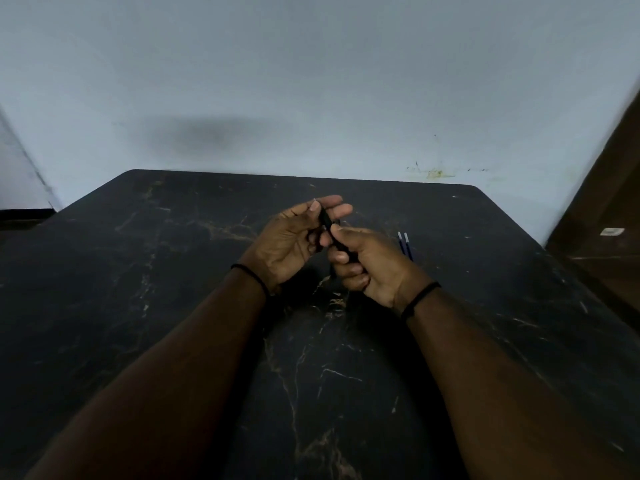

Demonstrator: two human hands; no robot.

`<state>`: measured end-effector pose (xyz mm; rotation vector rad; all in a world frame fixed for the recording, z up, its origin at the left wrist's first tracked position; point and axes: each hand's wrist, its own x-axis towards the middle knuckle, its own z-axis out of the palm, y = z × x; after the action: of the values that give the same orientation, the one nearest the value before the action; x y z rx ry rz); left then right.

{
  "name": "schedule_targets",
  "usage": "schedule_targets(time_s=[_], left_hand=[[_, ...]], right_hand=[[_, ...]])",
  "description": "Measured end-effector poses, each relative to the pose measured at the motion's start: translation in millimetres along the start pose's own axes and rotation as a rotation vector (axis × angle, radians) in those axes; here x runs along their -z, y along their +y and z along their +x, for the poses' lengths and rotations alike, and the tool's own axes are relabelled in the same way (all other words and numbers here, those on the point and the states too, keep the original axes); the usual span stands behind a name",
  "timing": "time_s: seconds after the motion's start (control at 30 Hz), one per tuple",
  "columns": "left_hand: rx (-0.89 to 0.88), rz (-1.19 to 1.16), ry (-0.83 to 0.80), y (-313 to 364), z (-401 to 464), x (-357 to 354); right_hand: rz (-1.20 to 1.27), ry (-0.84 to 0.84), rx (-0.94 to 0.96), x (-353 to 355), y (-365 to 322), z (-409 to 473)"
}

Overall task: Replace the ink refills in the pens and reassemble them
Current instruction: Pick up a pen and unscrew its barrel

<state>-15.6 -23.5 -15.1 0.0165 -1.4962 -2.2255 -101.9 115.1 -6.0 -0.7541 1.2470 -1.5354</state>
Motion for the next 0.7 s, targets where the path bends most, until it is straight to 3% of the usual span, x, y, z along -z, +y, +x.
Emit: schedule_targets(time_s=[0.23,0.37,0.7], left_hand=[[0.030,0.030,-0.045,0,-1,-1],[0.042,0.054,0.022,3,-3,-4],[-0.043,0.087,0.173,6,-3,-19]], right_hand=[[0.076,-0.089,-0.090,5,-1,-1],[0.044,-0.104,-0.116,7,-1,-2],[-0.116,0.060,0.018,-1,3,3]])
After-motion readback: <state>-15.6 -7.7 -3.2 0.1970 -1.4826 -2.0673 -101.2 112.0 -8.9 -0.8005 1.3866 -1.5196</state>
